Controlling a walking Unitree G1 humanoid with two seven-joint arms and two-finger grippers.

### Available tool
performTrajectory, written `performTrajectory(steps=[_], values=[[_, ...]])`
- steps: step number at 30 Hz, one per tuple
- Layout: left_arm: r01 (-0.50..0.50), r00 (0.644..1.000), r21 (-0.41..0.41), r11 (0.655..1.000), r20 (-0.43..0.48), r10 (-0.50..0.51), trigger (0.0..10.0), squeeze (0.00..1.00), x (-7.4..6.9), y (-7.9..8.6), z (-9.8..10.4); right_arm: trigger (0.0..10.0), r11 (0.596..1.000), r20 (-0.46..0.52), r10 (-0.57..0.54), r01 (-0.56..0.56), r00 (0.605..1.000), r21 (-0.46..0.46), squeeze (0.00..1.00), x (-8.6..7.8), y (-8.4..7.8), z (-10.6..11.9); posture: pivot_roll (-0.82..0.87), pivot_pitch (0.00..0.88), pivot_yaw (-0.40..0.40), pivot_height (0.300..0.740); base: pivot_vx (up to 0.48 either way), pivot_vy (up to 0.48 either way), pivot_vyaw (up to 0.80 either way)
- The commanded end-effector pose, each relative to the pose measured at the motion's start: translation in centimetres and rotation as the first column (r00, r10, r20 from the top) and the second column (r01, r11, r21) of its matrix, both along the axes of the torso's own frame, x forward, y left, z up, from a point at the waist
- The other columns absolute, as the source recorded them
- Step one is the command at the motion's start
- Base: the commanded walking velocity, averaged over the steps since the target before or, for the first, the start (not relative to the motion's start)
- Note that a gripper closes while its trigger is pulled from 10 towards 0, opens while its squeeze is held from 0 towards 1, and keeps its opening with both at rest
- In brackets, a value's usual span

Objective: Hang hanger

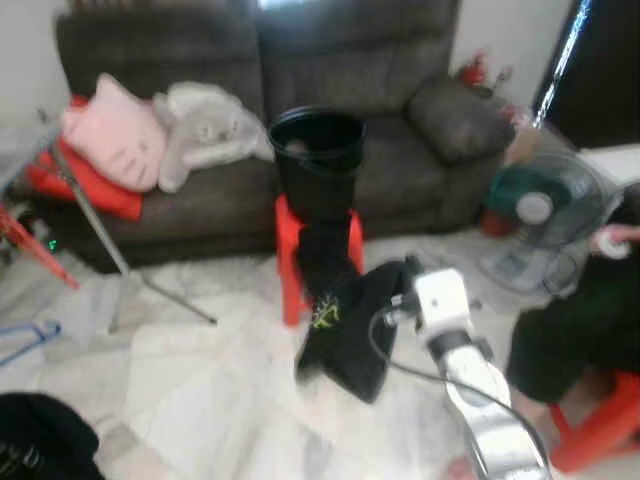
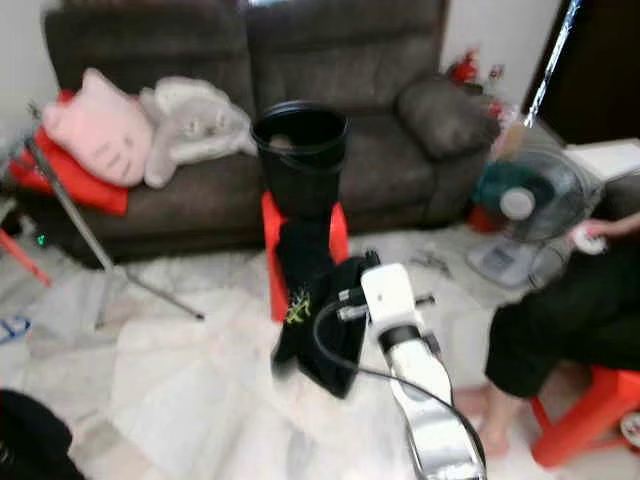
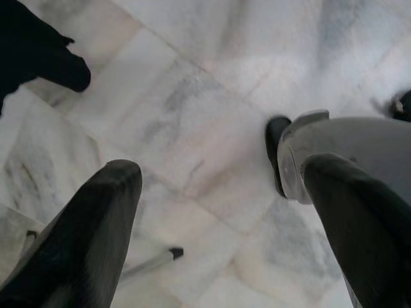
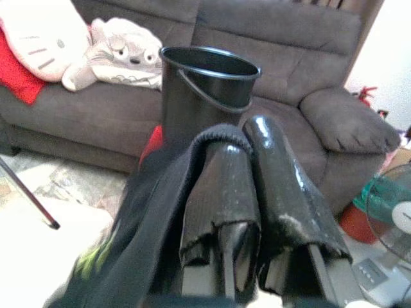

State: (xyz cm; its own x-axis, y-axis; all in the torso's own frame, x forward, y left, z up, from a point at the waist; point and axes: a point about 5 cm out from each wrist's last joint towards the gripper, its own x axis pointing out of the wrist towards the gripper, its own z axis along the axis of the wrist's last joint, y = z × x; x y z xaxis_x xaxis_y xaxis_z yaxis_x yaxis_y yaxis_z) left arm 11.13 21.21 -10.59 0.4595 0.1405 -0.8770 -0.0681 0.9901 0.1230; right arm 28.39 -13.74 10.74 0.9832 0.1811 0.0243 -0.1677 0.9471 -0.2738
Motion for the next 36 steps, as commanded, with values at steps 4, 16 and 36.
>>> performTrajectory(steps=[4,16,36], values=[[-0.008,1.0,0.015,1.0,-0.008,0.008,10.0,0.0,-0.1,0.3,0.0,10.0,1.0,0.005,-0.007,0.007,1.0,0.024,0.0,0.7,0.2,0.7,-0.15,0.0,0.091,0.74,0.0,0.0,0.0],[-0.024,1.0,0.018,1.0,0.004,0.024,10.0,0.0,-0.1,0.5,0.1,10.0,0.996,-0.04,-0.051,0.053,0.998,0.073,0.0,1.2,-0.1,0.0,-0.13,0.0,0.098,0.74,0.0,0.0,0.0],[-0.031,0.999,0.02,0.999,0.009,0.031,10.0,0.0,0.0,0.6,0.1,10.0,0.994,-0.038,-0.076,0.078,0.996,0.076,0.0,1.5,-0.4,0.0,-0.12,0.014,0.103,0.74,0.0,0.0,0.62]])
